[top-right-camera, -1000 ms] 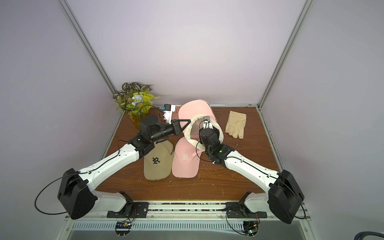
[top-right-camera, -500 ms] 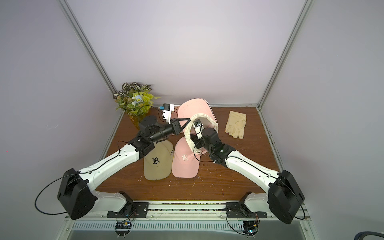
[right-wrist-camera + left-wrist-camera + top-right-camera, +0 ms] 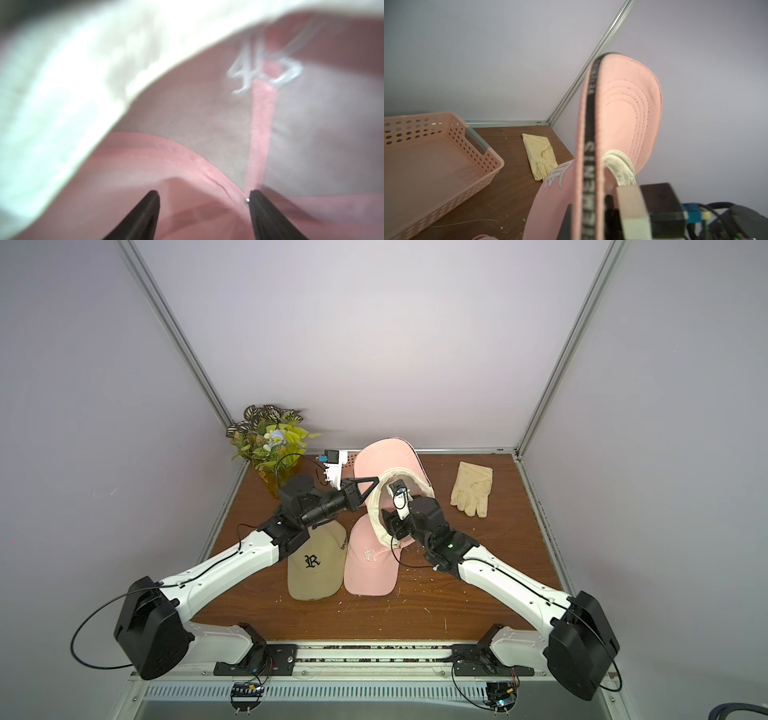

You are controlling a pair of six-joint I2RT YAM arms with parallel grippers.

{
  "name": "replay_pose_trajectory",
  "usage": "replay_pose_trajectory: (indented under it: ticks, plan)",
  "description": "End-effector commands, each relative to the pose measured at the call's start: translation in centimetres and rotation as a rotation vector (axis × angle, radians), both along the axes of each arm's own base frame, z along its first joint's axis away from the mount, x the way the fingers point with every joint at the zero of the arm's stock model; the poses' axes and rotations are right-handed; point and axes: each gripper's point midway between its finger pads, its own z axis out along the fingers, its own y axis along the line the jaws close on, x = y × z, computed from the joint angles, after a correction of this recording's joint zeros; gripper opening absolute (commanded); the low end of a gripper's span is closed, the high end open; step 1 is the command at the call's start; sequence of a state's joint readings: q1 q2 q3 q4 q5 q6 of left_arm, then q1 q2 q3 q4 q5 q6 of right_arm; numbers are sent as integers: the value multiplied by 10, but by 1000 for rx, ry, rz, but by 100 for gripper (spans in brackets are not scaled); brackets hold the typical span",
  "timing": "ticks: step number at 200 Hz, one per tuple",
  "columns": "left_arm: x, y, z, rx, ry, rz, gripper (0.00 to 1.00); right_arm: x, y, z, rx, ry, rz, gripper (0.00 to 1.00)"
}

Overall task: Turn the baseball cap inside out
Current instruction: Turn over the baseball cap.

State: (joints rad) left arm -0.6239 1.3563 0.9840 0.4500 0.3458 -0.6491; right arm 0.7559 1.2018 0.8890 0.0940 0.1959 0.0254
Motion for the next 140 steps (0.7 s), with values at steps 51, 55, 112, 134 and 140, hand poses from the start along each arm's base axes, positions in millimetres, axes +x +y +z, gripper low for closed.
replay_pose_trajectory:
  ticks: [51, 55, 112, 134, 140]
  plan:
    - [0, 7, 19, -85, -167, 52, 1, -4, -44, 94, 193, -261, -173, 78]
    - [0, 7, 19, -89, -172, 52, 1, -4, -46, 95, 198, -264, -182, 78]
    - [-4, 12, 18, -126, -300, 75, 4, -26, -54, 114, 378, -275, -121, 78]
    - [1, 13, 15, -100, -318, 98, 5, -34, -51, 125, 426, -275, -66, 83]
    - [2, 13, 14, -97, -320, 100, 5, -36, -51, 128, 434, -277, -56, 83]
